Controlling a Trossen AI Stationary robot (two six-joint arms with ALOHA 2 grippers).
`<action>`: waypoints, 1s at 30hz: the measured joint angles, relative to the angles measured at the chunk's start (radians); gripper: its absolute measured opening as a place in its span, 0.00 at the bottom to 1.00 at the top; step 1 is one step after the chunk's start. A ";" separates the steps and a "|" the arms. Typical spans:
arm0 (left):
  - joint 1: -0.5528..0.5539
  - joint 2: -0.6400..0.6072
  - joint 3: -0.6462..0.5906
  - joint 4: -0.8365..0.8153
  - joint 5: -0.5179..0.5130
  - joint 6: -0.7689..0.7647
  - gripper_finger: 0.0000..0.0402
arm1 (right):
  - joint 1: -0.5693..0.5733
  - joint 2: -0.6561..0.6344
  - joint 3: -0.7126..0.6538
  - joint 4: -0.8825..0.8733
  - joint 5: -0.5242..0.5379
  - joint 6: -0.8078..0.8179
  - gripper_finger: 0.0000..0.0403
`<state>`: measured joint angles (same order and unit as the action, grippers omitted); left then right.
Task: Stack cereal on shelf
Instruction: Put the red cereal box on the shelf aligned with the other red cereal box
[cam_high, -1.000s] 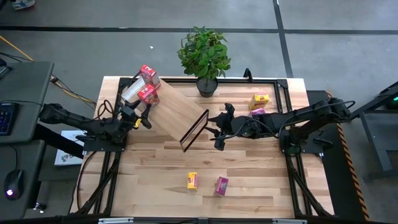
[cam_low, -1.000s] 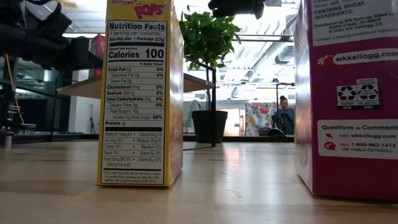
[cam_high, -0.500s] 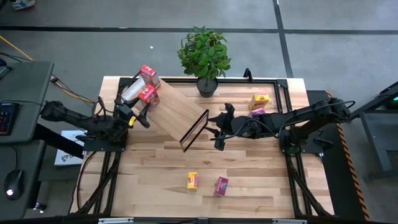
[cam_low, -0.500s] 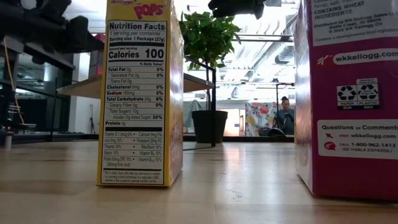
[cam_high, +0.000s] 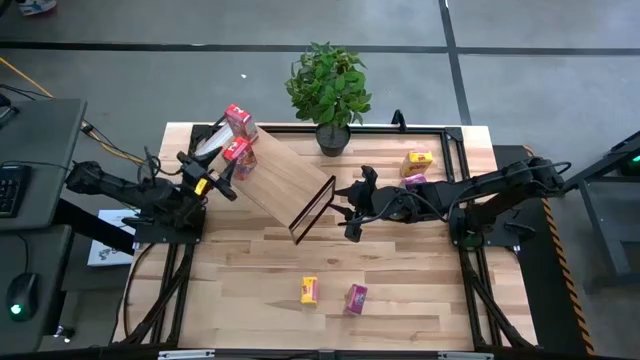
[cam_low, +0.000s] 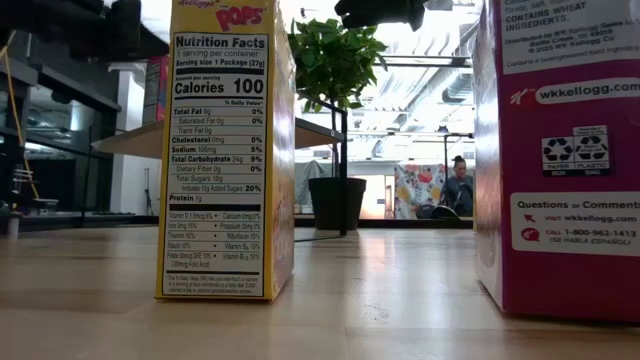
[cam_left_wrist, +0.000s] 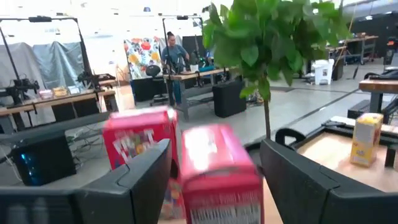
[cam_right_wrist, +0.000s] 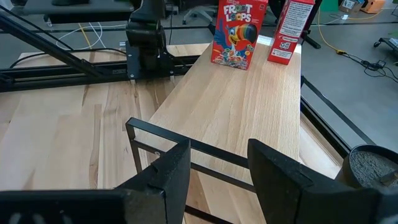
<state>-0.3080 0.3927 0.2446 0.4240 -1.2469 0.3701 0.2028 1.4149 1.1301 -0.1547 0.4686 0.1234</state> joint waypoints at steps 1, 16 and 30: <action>0.000 0.000 0.015 0.000 0.000 0.012 0.59 | 0.000 0.000 0.000 0.000 0.000 0.000 0.38; -0.020 0.077 0.124 -0.153 0.532 -0.294 0.33 | 0.000 0.000 0.000 -0.007 0.000 0.000 0.38; -0.226 0.453 0.124 -0.254 -0.168 -0.518 0.00 | 0.000 0.000 0.000 -0.017 0.000 0.008 0.38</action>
<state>-0.5339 0.8462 0.3683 0.1700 -1.4149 -0.1476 0.2027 1.4151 1.1301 -0.1719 0.4687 0.1314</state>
